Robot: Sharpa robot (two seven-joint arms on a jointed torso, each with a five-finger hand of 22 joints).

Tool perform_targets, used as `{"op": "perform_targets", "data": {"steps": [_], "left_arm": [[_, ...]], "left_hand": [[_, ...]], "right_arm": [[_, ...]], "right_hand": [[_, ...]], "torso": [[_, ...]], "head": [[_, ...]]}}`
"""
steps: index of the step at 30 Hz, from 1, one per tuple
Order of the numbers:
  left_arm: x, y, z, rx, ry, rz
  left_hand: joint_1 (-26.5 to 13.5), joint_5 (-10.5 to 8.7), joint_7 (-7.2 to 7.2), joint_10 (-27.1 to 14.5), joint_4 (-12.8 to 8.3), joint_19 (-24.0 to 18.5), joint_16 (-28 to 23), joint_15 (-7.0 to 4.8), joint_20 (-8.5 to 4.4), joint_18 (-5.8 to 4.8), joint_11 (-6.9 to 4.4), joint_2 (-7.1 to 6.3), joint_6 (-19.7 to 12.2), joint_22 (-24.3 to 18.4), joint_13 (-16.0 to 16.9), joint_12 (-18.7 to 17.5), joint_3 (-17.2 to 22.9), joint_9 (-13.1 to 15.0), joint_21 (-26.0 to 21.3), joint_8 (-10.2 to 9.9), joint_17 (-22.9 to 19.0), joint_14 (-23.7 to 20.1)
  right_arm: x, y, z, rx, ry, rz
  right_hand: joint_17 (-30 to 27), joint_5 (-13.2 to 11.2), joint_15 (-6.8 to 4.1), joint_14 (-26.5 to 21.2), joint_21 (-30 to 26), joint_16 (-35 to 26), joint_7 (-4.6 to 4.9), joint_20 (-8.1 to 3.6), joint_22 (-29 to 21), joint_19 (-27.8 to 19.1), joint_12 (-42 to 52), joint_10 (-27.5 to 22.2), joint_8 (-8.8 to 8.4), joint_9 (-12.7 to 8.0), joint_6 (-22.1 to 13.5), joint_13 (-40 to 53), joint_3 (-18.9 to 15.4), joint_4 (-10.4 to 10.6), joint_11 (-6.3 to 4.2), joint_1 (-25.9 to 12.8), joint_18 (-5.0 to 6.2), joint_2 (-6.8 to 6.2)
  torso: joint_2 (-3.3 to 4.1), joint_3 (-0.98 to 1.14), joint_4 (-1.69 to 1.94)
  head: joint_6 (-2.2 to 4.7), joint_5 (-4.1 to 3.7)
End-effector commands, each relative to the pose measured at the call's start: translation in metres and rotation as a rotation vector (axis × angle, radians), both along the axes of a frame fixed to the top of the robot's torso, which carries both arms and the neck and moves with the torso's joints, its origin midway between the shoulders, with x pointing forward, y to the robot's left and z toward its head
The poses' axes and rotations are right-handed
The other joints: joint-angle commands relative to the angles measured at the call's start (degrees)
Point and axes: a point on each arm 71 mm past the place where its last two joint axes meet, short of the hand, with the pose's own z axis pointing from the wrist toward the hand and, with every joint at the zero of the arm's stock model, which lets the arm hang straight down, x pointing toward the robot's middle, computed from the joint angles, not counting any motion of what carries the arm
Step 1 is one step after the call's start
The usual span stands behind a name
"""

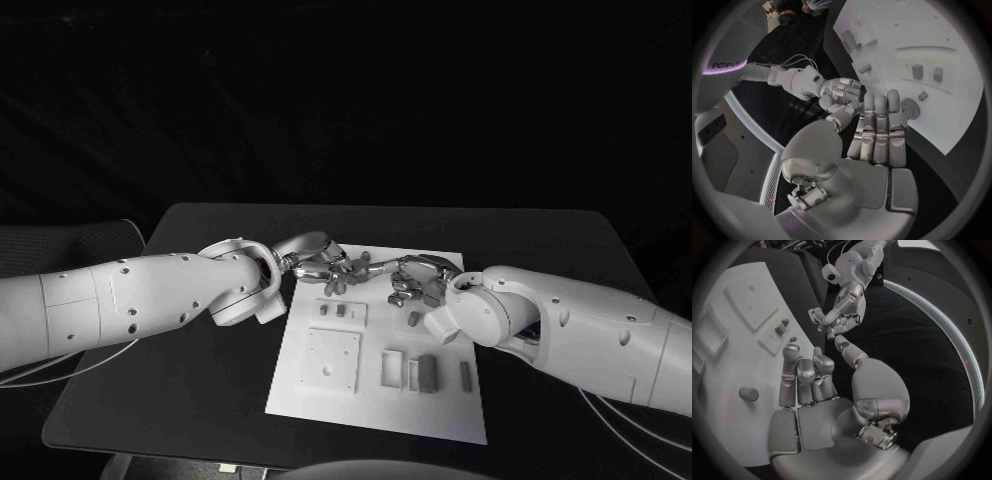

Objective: Assemble the parts on the task board

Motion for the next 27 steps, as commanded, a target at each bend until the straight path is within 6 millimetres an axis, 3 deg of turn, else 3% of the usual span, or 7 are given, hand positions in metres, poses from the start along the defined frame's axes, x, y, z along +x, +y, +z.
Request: {"op": "perform_targets", "data": {"steps": [1, 18, 27], "left_arm": [[-0.0005, -0.0030, 0.0016, -0.005, -0.016, -0.008], [-0.0009, -0.0044, 0.0012, -0.002, -0.011, -0.008], [-0.0010, -0.0053, 0.0011, -0.002, -0.009, -0.009]], "left_hand": [[0.72, 0.00, 0.16, 0.43, 0.18, 0.04, 0.30, -0.01, -0.17, 1.08, -0.06, -0.06, 0.36, 0.07, -0.08, -0.10, 0.22, 0.05, 0.28, 0.18, 0.06, 0.52], [0.79, 0.01, 0.16, 0.50, 0.20, 0.07, 0.33, -0.03, -0.18, 1.08, -0.06, -0.08, 0.37, 0.17, -0.10, -0.13, 0.20, 0.07, 0.31, 0.18, 0.06, 0.56], [0.83, 0.01, 0.17, 0.53, 0.21, 0.08, 0.33, -0.04, -0.19, 1.08, -0.07, -0.08, 0.37, 0.21, -0.11, -0.15, 0.20, 0.08, 0.32, 0.18, 0.06, 0.58]], "right_arm": [[0.0005, 0.0023, 0.0006, 0.000, -0.011, 0.000], [-0.0015, 0.0101, 0.0033, 0.006, -0.031, 0.029], [-0.0020, 0.0122, 0.0039, -0.002, -0.045, 0.044]], "right_hand": [[0.07, 0.04, -0.39, -0.14, 0.28, 0.24, -0.08, 0.23, 0.88, -0.21, 0.33, -0.57, 0.35, 0.14, 0.47, -0.07, -0.41, 0.07, 0.26, 0.53, 1.24, 0.17], [0.08, 0.14, -0.68, -0.19, 0.27, 0.23, -0.41, 0.35, 0.87, -0.28, 0.43, -0.57, 1.06, 0.75, 1.20, -0.22, -0.86, 0.12, -0.05, 0.50, 1.24, 0.60], [0.10, 0.71, -1.08, -0.21, 0.30, 0.23, -0.85, 0.30, 0.90, -0.36, 0.53, -0.46, 1.82, 1.38, 2.16, -0.35, -0.59, -0.01, -0.47, 1.62, 1.24, 1.49]], "torso": [[0.00, -0.01, 0.01], [0.00, 0.00, -0.02], [0.00, -0.02, -0.01]], "head": [[-0.03, 0.00], [-0.14, 0.21], [-0.17, 0.32]]}}
